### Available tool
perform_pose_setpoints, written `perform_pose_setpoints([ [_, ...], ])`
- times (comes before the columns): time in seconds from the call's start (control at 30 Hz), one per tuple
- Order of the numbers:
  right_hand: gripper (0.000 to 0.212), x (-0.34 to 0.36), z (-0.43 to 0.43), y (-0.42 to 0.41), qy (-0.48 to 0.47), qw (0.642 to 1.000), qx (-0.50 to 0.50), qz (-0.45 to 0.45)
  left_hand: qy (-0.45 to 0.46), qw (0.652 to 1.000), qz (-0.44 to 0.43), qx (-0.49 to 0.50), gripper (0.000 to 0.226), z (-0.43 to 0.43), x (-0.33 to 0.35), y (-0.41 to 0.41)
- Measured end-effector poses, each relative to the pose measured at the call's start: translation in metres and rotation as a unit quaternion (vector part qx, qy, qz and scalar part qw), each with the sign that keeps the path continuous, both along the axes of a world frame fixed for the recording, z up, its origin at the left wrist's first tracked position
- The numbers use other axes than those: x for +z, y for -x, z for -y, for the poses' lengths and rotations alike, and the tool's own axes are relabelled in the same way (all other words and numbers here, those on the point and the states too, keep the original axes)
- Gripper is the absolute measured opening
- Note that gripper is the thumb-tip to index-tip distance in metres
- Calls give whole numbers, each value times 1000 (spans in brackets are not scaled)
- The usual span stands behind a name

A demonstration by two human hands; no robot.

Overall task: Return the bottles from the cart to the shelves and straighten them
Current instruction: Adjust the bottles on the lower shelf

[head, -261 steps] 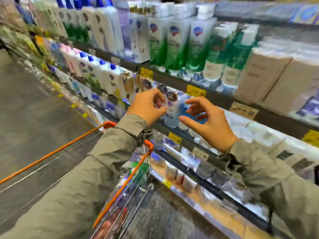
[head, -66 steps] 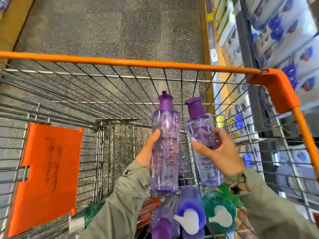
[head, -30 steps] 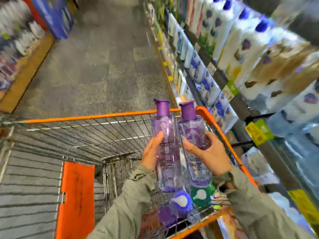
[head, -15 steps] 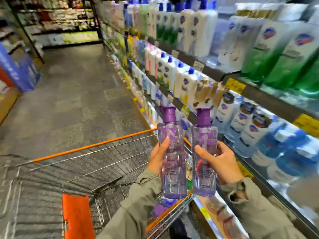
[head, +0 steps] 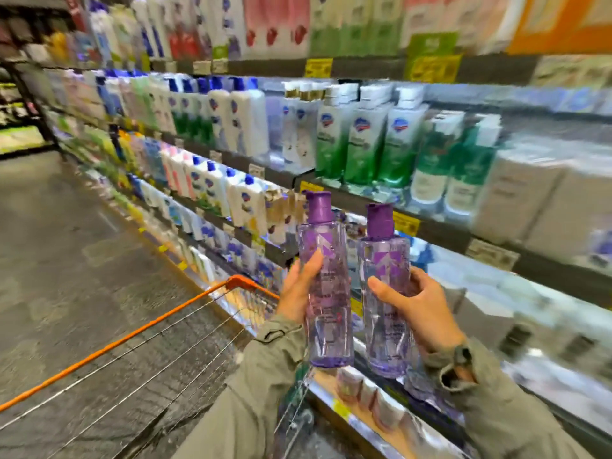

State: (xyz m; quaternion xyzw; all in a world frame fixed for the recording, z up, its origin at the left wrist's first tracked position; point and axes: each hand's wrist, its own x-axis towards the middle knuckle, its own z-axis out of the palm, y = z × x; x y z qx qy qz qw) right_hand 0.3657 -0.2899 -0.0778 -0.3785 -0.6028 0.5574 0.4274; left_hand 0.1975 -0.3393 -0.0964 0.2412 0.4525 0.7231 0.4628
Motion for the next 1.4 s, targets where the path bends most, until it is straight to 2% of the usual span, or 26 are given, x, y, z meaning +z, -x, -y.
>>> perform_pose_setpoints([
  [0.17,55,14,1,-62,-17,998,-50,-19,11,999,-17,-36,128,-26,12,-58],
  [0.27,52,19,3,-110,-21,996,-84,-28,19,997,-25,-64,118,-35,14,-102],
  [0.33,49,24,5,-145,-22,994,-99,-31,23,995,-26,-90,121,-40,14,-133],
  [0.4,38,28,8,-182,-21,993,-110,-32,5,993,-25,-116,120,-43,18,-166],
  [0.47,36,32,12,-218,-21,992,-119,-33,-8,990,-22,-140,103,-39,28,-204],
  [0.53,48,37,15,-252,-25,991,-129,-28,-26,986,-33,-160,79,-39,36,-239],
  [0.57,51,39,16,-268,-24,990,-135,-27,-32,984,-36,-171,74,-40,38,-257],
  [0.87,50,38,13,-385,-21,986,-163,-22,-39,977,-16,-208,93,-54,43,-380],
  [0.93,48,37,9,-400,-25,985,-167,-20,-35,975,2,-220,103,-56,41,-394],
  [1.0,52,37,5,-411,-26,984,-174,-19,-45,972,13,-232,107,-61,41,-404],
  [1.13,62,33,-8,-420,-24,983,-180,-39,-44,969,20,-242,101,-79,38,-412],
  [1.27,44,35,-28,-419,-28,984,-171,-40,-75,970,35,-228,94,-108,44,-409],
  [1.3,45,36,-35,-419,-36,984,-168,-37,-84,971,33,-223,97,-116,46,-408],
  [1.4,62,41,-57,-414,-54,982,-177,-35,-101,973,7,-205,112,-144,55,-405],
])
